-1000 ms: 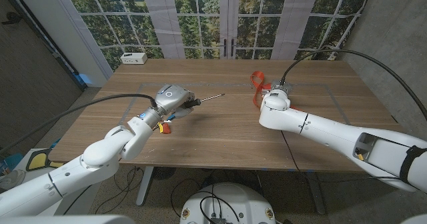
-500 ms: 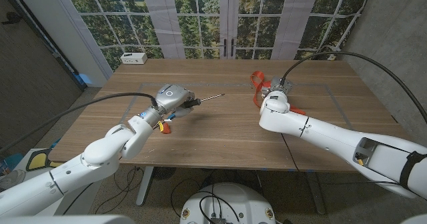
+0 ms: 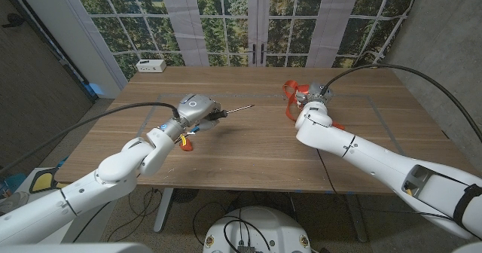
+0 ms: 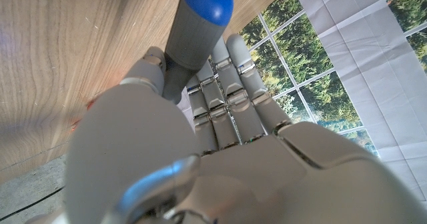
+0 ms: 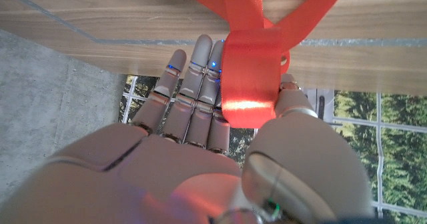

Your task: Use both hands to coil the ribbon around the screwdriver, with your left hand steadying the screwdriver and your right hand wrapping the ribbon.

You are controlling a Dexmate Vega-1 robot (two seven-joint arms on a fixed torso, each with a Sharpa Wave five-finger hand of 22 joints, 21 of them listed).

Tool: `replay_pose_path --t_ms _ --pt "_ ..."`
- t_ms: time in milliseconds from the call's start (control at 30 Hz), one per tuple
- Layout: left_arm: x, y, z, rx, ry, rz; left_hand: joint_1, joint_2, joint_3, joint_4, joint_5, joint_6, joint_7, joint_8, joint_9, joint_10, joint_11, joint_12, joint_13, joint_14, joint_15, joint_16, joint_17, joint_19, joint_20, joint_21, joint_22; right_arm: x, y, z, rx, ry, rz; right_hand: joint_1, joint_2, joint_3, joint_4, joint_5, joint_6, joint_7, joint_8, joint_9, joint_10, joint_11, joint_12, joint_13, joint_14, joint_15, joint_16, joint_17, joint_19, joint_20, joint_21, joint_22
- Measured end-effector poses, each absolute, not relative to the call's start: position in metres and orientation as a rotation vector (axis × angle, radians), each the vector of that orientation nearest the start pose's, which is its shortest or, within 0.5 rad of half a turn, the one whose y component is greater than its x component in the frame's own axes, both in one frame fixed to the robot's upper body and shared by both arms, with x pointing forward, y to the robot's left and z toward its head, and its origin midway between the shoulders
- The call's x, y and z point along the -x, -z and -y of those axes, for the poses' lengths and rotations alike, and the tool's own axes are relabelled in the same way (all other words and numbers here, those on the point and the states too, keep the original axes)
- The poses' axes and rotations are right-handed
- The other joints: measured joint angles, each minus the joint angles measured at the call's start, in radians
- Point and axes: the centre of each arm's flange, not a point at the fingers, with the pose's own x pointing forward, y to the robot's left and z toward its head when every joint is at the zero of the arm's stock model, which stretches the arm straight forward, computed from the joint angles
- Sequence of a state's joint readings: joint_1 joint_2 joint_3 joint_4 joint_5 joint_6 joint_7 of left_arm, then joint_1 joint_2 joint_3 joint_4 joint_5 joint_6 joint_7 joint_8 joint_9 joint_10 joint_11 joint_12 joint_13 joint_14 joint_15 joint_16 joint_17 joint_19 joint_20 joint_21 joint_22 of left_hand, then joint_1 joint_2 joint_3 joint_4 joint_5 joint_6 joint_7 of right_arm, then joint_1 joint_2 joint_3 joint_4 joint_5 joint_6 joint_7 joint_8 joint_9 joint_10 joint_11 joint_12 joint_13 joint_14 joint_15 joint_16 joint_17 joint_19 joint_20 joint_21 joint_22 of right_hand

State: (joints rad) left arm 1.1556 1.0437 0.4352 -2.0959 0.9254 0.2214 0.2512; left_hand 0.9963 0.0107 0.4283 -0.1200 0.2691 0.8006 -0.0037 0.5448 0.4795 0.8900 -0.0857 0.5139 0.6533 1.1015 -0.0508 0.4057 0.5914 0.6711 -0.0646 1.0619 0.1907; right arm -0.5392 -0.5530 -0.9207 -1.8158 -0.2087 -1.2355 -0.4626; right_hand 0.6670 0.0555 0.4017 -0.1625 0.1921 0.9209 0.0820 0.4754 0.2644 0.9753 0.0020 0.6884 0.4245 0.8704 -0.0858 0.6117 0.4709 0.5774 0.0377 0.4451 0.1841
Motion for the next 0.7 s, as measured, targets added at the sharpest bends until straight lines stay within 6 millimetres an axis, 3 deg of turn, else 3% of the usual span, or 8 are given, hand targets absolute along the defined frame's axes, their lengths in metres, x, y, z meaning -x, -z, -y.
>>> replay_pose_path --t_ms 133,700 --pt "-0.494 0.019 -0.231 -1.768 -0.22 0.932 0.0 0.0 -0.001 0.001 0.0 0.0 0.0 0.0 0.0 0.0 0.0 -0.002 0.0 0.003 -0.003 0.0 0.001 0.0 0.0 0.0 -0.005 -0.599 -0.02 0.188 1.09 0.545 0.173 0.0 0.0 0.012 0.006 -0.002 0.003 0.0 0.006 0.0 0.005 0.005 0.008 0.004 0.002 0.002 0.0 0.005 0.005 0.005 0.007 0.0" --pt "-0.499 0.016 -0.227 -1.748 -0.233 0.942 0.0 0.0 -0.002 0.003 0.0 0.0 0.0 -0.003 0.001 0.0 0.0 -0.004 0.002 0.005 -0.005 -0.011 0.011 0.0 0.0 0.011 -0.005 -0.568 -0.048 0.181 1.02 0.572 0.346 0.01 -0.01 0.019 0.013 -0.003 0.012 0.009 0.012 0.0 0.022 0.0 0.023 0.01 0.016 0.002 0.0 0.022 0.013 -0.002 0.008 0.0"
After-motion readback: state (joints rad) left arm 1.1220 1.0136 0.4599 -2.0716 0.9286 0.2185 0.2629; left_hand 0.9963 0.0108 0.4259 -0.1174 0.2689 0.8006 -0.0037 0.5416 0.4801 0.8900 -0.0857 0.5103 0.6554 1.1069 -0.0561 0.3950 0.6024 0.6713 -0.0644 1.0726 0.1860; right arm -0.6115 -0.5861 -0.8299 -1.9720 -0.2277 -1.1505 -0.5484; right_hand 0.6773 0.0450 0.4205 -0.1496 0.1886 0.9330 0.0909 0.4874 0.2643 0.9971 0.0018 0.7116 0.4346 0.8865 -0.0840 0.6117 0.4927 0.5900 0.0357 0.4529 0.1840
